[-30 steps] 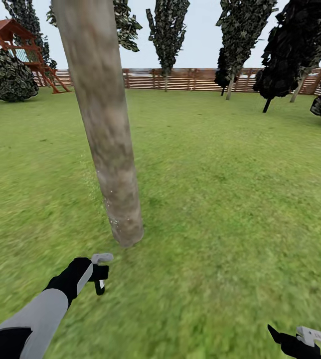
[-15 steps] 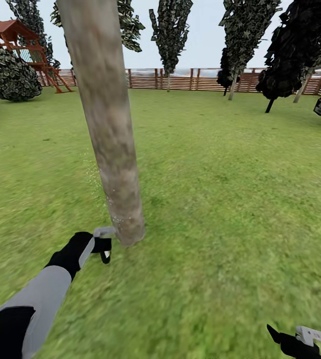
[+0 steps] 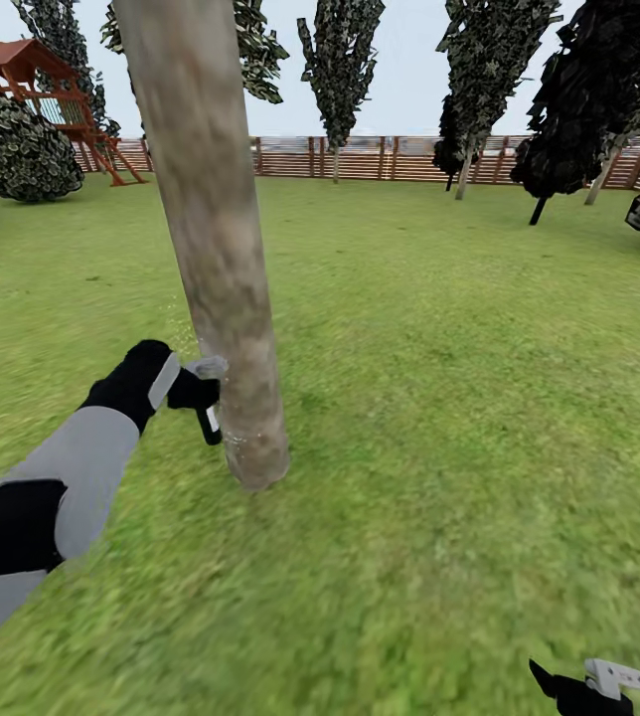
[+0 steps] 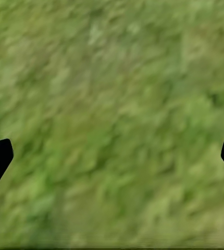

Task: In the garden, pick up the pesticide atomizer on the floor and spray pesticide onto both trees until each tree trunk is fully covered.

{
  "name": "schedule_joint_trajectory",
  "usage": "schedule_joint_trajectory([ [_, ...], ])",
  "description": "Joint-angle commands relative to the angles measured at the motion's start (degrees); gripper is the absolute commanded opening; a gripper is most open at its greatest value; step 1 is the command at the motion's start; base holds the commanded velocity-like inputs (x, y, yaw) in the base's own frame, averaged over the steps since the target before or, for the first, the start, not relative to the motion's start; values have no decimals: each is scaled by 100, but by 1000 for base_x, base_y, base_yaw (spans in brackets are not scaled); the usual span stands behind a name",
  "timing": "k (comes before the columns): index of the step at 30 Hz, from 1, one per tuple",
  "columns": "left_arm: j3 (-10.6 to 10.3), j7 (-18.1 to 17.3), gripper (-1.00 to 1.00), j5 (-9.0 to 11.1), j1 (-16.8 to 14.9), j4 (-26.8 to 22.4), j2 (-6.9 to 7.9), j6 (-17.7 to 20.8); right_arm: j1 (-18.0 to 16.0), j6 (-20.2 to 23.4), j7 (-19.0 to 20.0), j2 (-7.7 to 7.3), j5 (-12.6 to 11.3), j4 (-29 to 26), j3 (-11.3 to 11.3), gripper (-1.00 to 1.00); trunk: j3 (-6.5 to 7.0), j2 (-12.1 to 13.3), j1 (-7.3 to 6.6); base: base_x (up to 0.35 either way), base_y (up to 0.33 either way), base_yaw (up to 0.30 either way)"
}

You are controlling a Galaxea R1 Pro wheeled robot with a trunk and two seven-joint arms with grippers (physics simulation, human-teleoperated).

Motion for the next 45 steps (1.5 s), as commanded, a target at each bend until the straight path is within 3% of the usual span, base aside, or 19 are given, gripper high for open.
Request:
schedule_joint_trajectory([
  [1, -2, -25, -100, -8, -82, 68, 0, 4, 0, -3, 0, 0, 2, 2, 0, 100, -1, 0, 0, 0, 0, 0],
  [7, -23, -113, -100, -15, -116, 281, 16, -9, 0, -9, -9, 0, 4, 28, 0, 100, -1, 0, 0, 0, 0, 0],
  [13, -16, -134, -100, -16, 594, 284, 29, -99, 0, -16, -9, -4, -2, 17, -17, 100, -1, 0, 0, 0, 0, -26],
  [17, 14, -224, -100, -8, 672, 227, 43, -87, 0, -16, -9, -8, -4, 21, -26, 100, -1, 0, 0, 0, 0, -194],
  [19, 21, -288, -100, -5, 573, 192, 53, -36, 0, -16, -9, -6, -5, 23, -27, 100, -1, 0, 0, 0, 0, -23],
  [23, 16, -300, -100, -15, -207, 277, 84, 10, 0, -16, -9, -9, -5, 20, -27, 100, -1, 0, 0, 0, 0, -4],
  [27, 16, -302, -100, -15, -695, 289, 87, 44, 0, -16, -9, -8, -5, 23, -27, 100, -1, 0, 0, 0, 0, 0],
  [28, 16, -300, -100, -15, -966, 444, 82, 65, 0, -16, -10, -9, -5, 21, -31, 100, -1, 0, 0, 0, 0, 0],
  [31, 16, -301, -100, -16, -1290, 943, 85, 72, 0, -16, -9, -9, -5, 16, -35, 100, -1, 0, 0, 0, 0, 0],
  [35, -24, -295, -100, -20, -1335, 1177, 103, 69, 0, -16, -9, -9, -5, 18, -35, 100, -1, 0, 0, 0, 0, 0],
  [39, -34, -294, -100, -25, -1258, 1190, 270, 58, 0, -16, -9, -9, -5, 21, -35, 100, -1, 0, 0, 0, 0, 0],
  [45, 6, -294, -100, -25, -1364, 1156, 397, 68, 0, -16, -9, -9, -5, 21, -35, 100, -1, 0, 0, 0, 0, 0],
])
